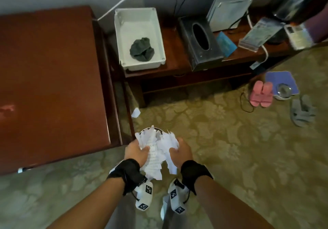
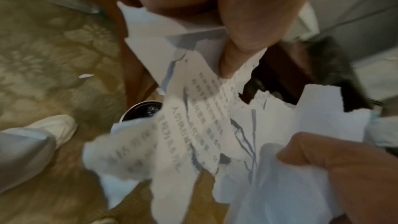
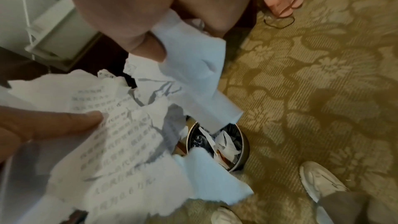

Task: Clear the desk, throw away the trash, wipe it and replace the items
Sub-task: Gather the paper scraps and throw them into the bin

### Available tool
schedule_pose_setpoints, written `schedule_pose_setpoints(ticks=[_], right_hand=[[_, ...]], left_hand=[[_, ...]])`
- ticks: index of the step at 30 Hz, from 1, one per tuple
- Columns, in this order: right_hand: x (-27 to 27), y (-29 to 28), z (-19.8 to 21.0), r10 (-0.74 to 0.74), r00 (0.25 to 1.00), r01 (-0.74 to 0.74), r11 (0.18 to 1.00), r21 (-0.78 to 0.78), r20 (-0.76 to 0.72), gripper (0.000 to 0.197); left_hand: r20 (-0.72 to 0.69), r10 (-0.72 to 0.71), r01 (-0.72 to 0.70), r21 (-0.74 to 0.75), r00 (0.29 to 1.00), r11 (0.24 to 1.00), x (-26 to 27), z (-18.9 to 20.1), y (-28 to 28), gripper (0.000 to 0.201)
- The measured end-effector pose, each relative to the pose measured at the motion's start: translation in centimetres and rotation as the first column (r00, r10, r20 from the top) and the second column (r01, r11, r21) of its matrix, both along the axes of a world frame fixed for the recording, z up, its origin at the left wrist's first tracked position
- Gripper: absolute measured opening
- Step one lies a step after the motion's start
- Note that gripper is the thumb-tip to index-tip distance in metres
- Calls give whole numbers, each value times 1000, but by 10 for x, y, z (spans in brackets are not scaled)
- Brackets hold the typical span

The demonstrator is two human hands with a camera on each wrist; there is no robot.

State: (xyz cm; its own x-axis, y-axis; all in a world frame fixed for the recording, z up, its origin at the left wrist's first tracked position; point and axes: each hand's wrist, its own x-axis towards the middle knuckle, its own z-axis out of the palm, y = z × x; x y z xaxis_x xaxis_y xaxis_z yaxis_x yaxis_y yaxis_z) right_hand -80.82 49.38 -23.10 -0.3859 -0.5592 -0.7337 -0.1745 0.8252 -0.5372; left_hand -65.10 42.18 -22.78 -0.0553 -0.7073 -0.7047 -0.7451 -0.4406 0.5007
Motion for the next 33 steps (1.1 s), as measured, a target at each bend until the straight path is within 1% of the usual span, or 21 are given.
schedule_pose_setpoints(ticks=[2, 4, 5, 8, 10, 12, 14, 16, 18, 20, 21, 22, 23, 25, 27, 28, 29, 30, 31, 33], right_hand=[[-5, 3, -35, 42, 999, -43, 999, 18, 24, 45], [-6, 4, -74, 63, 998, -63, 998, 23, 9, 43], [-7, 2, -86, 51, 999, -51, 998, 25, 10, 42], [-2, -7, -152, 32, 998, -32, 999, 10, 51, 34], [2, -12, -199, 35, 999, -35, 999, -8, 40, 28], [3, -16, -242, 18, 1000, -18, 1000, -22, 23, 29], [3, -20, -282, 42, 999, -43, 999, -33, -23, 29], [1, -25, -319, 140, 985, -144, 989, -31, -97, 28], [-2, -30, -350, 285, 945, -288, 958, 2, -162, 30], [-1, -35, -378, 434, 875, -436, 899, 40, -215, 30], [-1, -40, -390, 492, 832, -497, 867, 50, -256, 27], [1, -44, -401, 538, 786, -550, 834, 54, -305, 23], [5, -46, -409, 581, 738, -598, 799, 67, -343, 21], [13, -51, -421, 647, 658, -674, 734, 82, -386, 23], [23, -53, -427, 688, 612, -711, 695, 109, -391, 25], [27, -55, -430, 693, 609, -712, 692, 119, -385, 23], [31, -55, -433, 692, 624, -706, 699, 117, -363, 19], [33, -55, -437, 689, 645, -696, 708, 120, -331, 15], [36, -54, -439, 691, 658, -692, 712, 123, -298, 12], [38, -53, -438, 684, 682, -687, 721, 96, -259, 8]], left_hand=[[54, 65, -66, 19, 996, 998, 2, -33, 11, 26], [73, 109, -111, 31, 991, 993, 2, -72, 16, 25], [62, 122, -124, 29, 991, 992, 1, -85, 14, 26], [5, 150, -150, -7, 989, 989, -4, -159, 3, 29], [-22, 145, -145, -30, 989, 989, -5, -207, -5, 32], [-32, 127, -128, -59, 991, 990, -5, -252, -12, 34], [-16, 97, -98, -89, 995, 991, -4, -293, -16, 34], [20, 33, -30, -105, 999, 994, -3, -330, -18, 34], [45, -63, 68, -123, 997, 990, -3, -365, -21, 35], [89, -204, 217, -174, 975, 961, -2, -390, -21, 32], [123, -284, 305, -216, 951, 927, -2, -400, -22, 29], [179, -367, 404, -260, 913, 877, -1, -407, -23, 27], [258, -455, 517, -282, 852, 808, 0, -412, -23, 25], [420, -596, 724, -297, 684, 622, 1, -415, -26, 22], [537, -679, 863, -250, 500, 438, -2, -419, -26, 21], [569, -702, 903, -224, 427, 368, -3, -422, -26, 21], [591, -715, 926, -197, 374, 322, -4, -425, -24, 22], [608, -719, 940, -172, 336, 295, -4, -428, -22, 22], [619, -722, 949, -153, 309, 275, -4, -431, -19, 23], [616, -735, 957, -138, 284, 254, -3, -435, -16, 24]])
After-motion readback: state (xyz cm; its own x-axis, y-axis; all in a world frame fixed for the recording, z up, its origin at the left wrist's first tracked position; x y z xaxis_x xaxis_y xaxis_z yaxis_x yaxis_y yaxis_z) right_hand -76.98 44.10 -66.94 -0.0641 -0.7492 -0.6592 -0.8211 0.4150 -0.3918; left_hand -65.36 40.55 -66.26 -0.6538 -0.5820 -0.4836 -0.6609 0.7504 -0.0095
